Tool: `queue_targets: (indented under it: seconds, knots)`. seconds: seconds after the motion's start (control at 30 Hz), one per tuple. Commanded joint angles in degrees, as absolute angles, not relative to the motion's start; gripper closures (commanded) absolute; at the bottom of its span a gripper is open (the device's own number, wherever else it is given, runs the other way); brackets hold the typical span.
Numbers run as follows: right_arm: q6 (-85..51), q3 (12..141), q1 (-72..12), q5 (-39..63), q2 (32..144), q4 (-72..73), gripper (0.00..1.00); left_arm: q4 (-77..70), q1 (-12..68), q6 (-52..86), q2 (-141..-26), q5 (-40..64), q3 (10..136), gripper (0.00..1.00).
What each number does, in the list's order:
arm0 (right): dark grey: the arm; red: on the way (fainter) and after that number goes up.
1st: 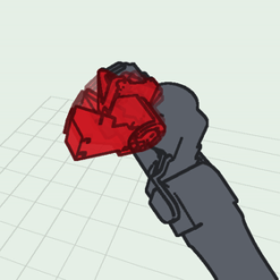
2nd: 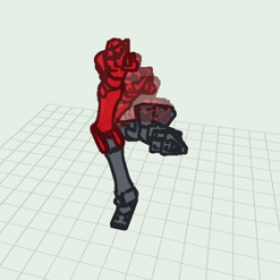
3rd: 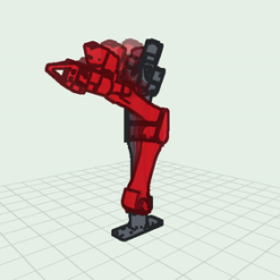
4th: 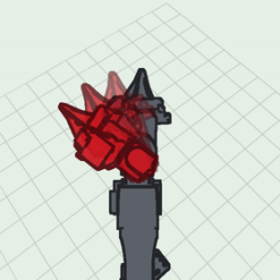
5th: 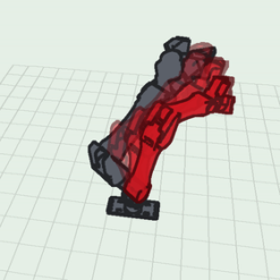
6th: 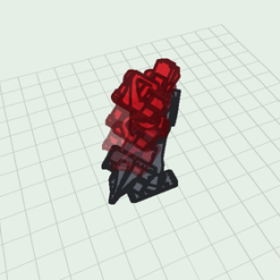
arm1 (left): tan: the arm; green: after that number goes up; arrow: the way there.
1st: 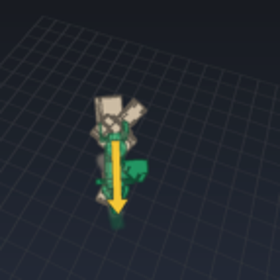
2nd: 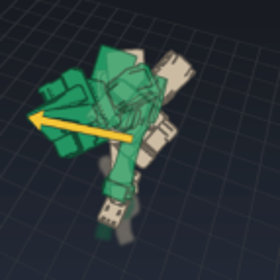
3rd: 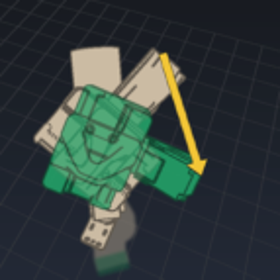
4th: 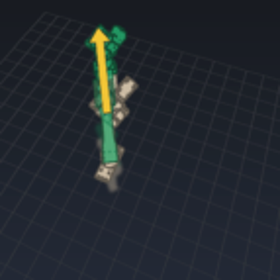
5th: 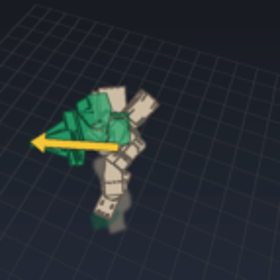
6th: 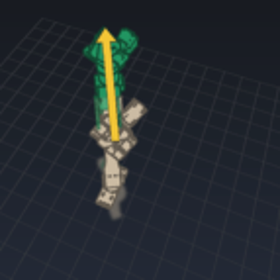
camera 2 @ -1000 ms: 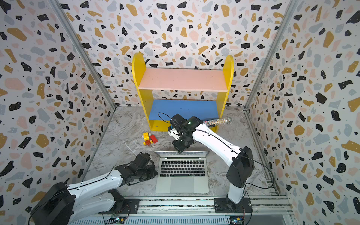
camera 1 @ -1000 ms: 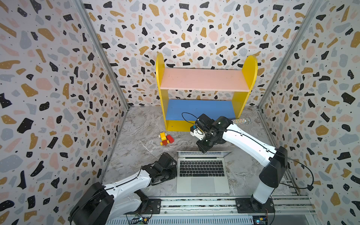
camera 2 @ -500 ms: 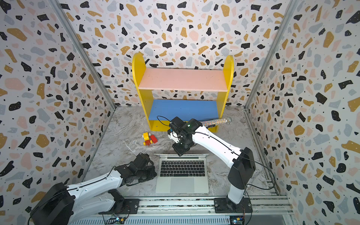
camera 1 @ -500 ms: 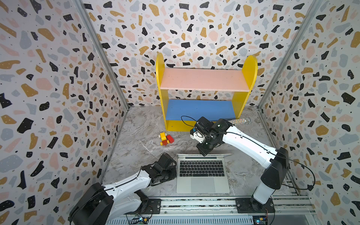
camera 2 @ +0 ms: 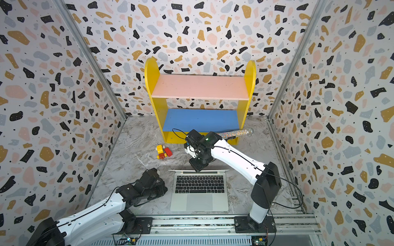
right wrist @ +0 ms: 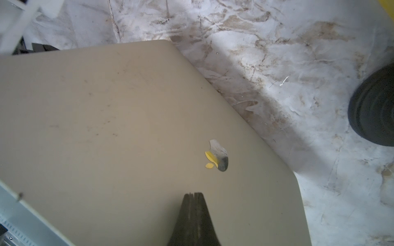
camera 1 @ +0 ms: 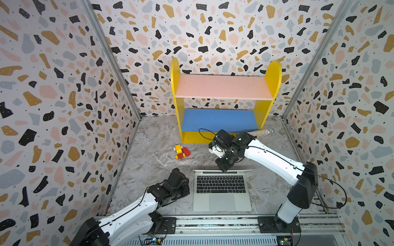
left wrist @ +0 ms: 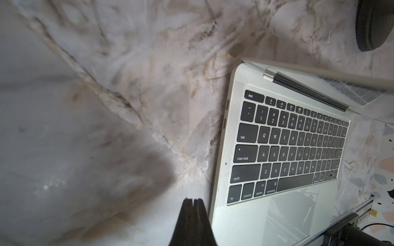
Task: Close the laptop lid and set it aside
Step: Close the lid of the laptop.
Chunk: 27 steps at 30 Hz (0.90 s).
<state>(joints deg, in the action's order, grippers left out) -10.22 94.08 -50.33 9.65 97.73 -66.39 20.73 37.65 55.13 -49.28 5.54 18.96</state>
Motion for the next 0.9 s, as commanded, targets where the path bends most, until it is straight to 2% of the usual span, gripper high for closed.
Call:
queue_targets:
  seconds: [0.0,0.87]
  knots:
    - [-10.8,93.3,-51.4,10.8,95.5,-70.1,1.00,23.2,37.2,56.0,-47.2,3.1,17.9,1.00]
    - [-12.1,91.4,-53.2,9.8,94.3,-70.1,1.00,26.3,37.1,54.9,-39.3,1.2,18.5,1.00]
